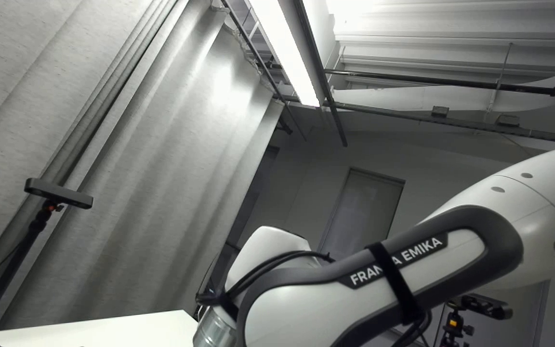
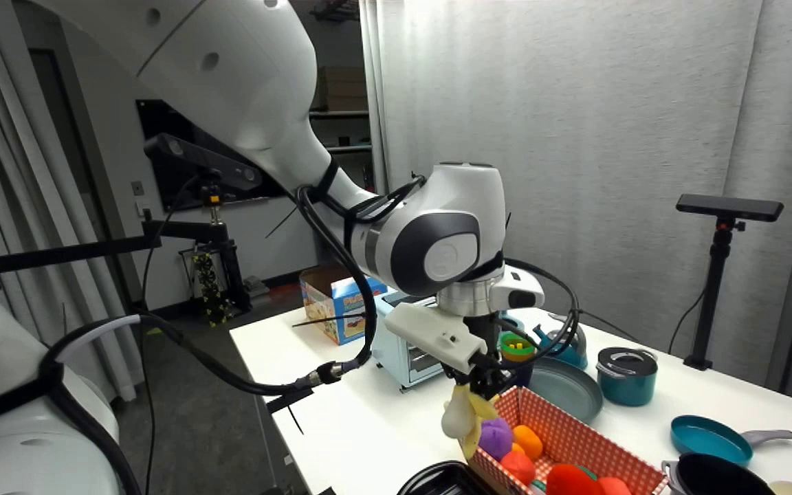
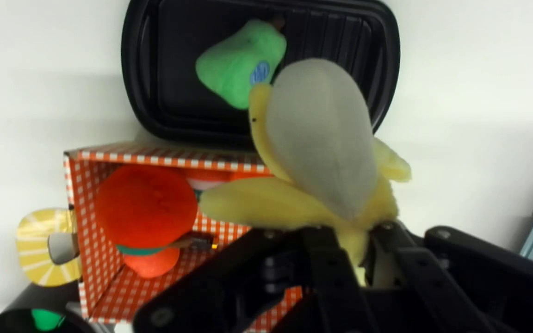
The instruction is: Pick up the banana plush toy and the object from the carton box and put them on the tray, and then return the banana plush toy to the carton box
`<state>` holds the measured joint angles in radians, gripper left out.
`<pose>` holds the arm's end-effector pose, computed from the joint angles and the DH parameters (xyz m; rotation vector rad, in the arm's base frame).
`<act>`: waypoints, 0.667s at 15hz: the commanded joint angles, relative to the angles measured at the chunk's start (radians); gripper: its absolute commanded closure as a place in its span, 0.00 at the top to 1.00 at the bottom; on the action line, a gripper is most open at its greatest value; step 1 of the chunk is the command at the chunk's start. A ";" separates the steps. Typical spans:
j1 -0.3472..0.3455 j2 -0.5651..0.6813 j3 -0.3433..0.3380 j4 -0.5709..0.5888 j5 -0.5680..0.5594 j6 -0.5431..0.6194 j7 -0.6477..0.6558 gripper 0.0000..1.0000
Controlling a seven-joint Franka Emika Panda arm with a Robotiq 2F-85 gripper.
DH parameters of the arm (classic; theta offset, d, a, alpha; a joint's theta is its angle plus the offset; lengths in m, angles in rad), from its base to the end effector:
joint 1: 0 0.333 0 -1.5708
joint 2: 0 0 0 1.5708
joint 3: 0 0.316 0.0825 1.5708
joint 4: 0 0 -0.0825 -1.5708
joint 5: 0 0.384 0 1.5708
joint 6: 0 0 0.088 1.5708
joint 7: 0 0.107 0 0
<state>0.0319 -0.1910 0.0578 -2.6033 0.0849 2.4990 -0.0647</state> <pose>0.4337 0.0380 0.3284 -3.0919 -0.1362 -0.1334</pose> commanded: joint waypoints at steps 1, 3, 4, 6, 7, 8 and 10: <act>0.007 -0.009 -0.004 0.016 -0.004 0.145 0.044 0.04; 0.004 0.032 0.000 0.037 -0.013 0.257 0.067 0.04; -0.001 0.051 0.005 0.045 -0.025 0.306 0.087 0.04; -0.021 0.104 0.018 0.065 -0.072 0.410 0.149 0.04; -0.034 0.140 0.023 0.083 -0.112 0.447 0.189 0.04; -0.053 0.170 0.033 0.095 -0.165 0.477 0.239 0.04; -0.067 0.235 0.023 0.131 -0.283 0.496 0.337 0.04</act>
<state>0.0099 -0.0618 0.0684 -2.5391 -0.0545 2.9436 0.1372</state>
